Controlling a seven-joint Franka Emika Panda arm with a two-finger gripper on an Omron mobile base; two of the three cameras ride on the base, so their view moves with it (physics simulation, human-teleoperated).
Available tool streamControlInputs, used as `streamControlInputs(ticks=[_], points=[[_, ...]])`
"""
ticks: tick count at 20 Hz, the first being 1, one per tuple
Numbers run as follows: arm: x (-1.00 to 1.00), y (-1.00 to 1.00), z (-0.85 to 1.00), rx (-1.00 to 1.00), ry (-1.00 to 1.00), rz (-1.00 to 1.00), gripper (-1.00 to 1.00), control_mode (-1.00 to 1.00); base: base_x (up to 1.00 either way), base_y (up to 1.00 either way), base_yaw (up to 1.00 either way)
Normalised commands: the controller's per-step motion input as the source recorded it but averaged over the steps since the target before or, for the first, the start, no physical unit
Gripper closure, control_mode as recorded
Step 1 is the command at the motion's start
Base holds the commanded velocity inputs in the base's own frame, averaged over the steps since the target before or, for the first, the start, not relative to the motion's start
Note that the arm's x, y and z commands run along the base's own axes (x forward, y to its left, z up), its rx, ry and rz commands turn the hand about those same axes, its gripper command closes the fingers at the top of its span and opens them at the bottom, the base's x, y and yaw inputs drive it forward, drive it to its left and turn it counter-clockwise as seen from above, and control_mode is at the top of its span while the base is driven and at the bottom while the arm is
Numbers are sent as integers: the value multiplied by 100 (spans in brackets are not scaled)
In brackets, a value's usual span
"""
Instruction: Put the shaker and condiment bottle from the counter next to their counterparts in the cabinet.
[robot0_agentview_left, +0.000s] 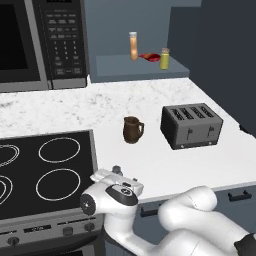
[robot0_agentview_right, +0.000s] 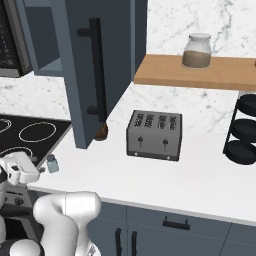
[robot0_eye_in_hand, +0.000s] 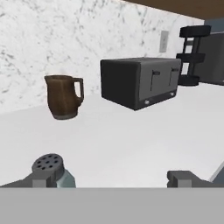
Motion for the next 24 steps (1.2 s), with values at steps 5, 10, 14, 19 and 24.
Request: streamControlInputs(ticks=[5, 10, 14, 19, 24], points=[[10, 6, -4, 0, 3, 0, -100, -100, 0, 0, 0], [0, 15, -11, 0, 1, 0, -100, -100, 0, 0, 0], [0, 1, -9, 0, 0, 0, -100, -100, 0, 0, 0], [0, 0, -11, 0, 0, 0, -100, -100, 0, 0, 0], [0, 0, -6, 1, 0, 0, -100, -100, 0, 0, 0]])
